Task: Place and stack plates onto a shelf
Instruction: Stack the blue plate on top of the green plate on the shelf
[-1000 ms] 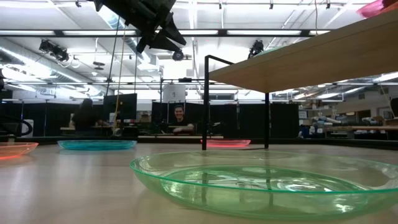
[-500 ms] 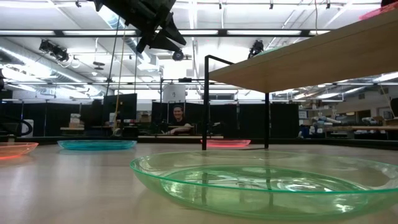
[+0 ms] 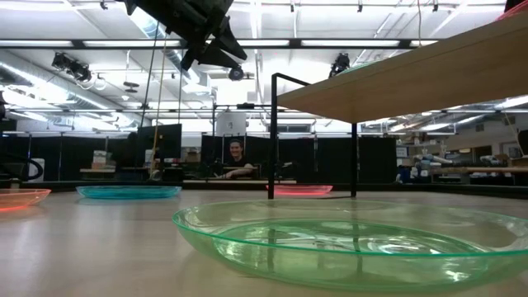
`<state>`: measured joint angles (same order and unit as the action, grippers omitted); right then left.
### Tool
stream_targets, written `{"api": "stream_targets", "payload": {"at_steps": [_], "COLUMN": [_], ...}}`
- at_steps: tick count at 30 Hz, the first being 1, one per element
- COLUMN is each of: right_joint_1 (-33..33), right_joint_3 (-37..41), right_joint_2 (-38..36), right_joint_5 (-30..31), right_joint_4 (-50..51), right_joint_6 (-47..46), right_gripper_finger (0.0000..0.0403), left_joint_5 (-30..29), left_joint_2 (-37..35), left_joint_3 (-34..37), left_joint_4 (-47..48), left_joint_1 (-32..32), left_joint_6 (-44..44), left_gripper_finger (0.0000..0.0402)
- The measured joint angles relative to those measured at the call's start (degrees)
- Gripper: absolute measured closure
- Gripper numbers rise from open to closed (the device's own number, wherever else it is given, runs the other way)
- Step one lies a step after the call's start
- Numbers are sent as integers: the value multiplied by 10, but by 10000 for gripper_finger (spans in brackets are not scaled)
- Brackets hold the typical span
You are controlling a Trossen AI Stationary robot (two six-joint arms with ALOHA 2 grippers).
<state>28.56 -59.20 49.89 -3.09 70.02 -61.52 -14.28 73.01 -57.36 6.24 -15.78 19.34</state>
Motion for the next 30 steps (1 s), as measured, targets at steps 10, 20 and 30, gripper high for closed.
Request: {"api": "stream_targets", "payload": {"at_steps": [10,20,30], "right_joint_1": [0,0,0], "right_joint_3": [0,0,0], "right_joint_2": [0,0,0], "right_joint_5": [0,9,21], "right_joint_4": [0,0,0], "right_joint_6": [2,2,46], "right_gripper_finger": [266,267,267], "left_joint_5": [0,92,160], "left_joint_2": [0,0,0], "left_joint_3": [0,0,0], "left_joint_4": [0,40,186], "left_joint_1": [0,0,32], "left_joint_6": [-35,-35,-35], "left_gripper_finger": [239,239,239]}}
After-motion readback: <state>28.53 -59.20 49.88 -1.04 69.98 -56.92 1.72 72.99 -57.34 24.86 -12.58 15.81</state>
